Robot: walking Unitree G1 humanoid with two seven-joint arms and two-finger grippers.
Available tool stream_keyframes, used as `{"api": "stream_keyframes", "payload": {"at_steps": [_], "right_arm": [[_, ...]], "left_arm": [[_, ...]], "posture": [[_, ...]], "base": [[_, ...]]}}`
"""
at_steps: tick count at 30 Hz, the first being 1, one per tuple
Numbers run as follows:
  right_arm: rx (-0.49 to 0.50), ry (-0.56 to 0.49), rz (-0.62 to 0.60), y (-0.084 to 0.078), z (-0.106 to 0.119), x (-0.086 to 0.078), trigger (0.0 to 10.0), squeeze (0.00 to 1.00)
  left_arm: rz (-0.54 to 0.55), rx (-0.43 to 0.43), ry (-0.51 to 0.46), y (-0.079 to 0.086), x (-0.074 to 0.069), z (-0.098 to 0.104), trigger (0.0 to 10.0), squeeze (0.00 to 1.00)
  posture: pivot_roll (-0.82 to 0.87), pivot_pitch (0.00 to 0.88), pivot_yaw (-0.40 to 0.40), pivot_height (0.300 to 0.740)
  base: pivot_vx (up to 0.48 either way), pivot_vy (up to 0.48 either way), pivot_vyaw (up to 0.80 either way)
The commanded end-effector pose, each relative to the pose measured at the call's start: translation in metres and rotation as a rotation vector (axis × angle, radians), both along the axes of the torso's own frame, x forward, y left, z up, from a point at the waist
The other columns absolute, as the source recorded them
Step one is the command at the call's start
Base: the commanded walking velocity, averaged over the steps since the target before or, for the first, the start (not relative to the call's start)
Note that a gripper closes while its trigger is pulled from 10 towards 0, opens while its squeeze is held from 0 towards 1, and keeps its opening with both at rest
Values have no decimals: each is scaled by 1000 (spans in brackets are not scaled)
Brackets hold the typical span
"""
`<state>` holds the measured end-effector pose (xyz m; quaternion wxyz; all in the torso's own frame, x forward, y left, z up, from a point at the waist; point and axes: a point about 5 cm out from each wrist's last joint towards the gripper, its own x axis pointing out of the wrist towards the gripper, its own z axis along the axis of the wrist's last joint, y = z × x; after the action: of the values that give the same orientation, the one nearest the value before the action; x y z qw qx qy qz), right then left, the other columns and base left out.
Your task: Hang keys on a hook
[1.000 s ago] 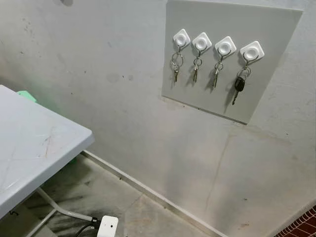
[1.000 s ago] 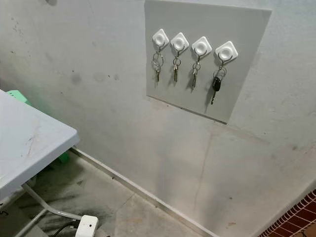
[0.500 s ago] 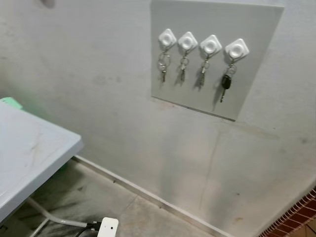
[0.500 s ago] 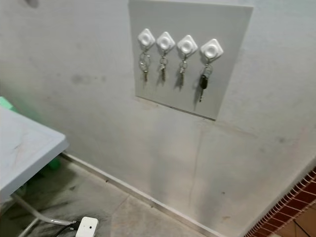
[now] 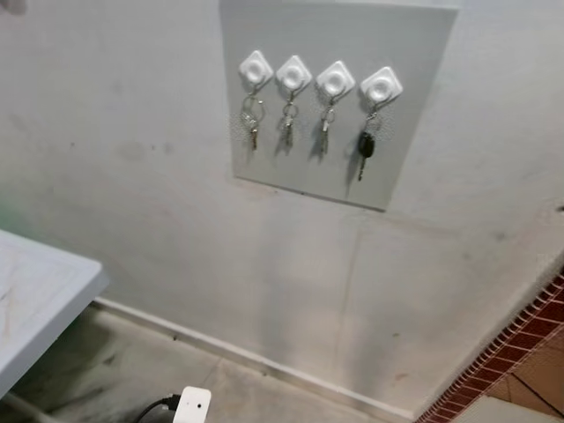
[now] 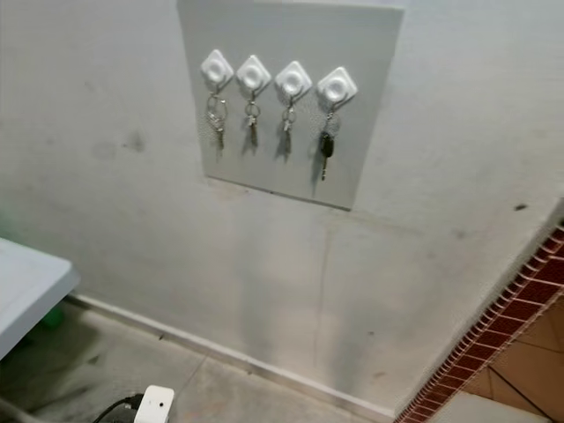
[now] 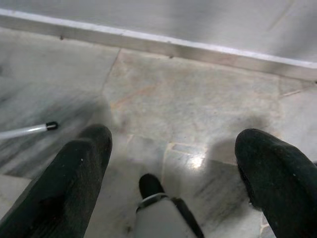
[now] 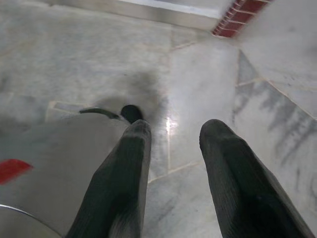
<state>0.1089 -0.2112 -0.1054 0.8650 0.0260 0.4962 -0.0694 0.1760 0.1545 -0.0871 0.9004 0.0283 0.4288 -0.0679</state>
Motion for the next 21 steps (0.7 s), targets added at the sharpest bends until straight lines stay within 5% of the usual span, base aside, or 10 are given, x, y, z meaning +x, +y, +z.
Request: {"api": "stream_keyframes", "payload": {"at_steps": [1,15,21], "right_arm": [[-3,8,-14,-1,-1,-2,10000,0],[-11,10,-10,-2,0,-2,10000,0],[-6,10,-17,-1,0,-1,10000,0]], "left_arm": [[5,9,14,1,-1,-1,10000,0],[3,14,2,2,1,0,10000,0],[10,12,1,2,2,1,10000,0]], "posture": [[-62,0,27,740],[-62,0,24,740],[-60,0,23,740]], "base": [[0,0,-738],[0,0,-105],[0,0,-663]]}}
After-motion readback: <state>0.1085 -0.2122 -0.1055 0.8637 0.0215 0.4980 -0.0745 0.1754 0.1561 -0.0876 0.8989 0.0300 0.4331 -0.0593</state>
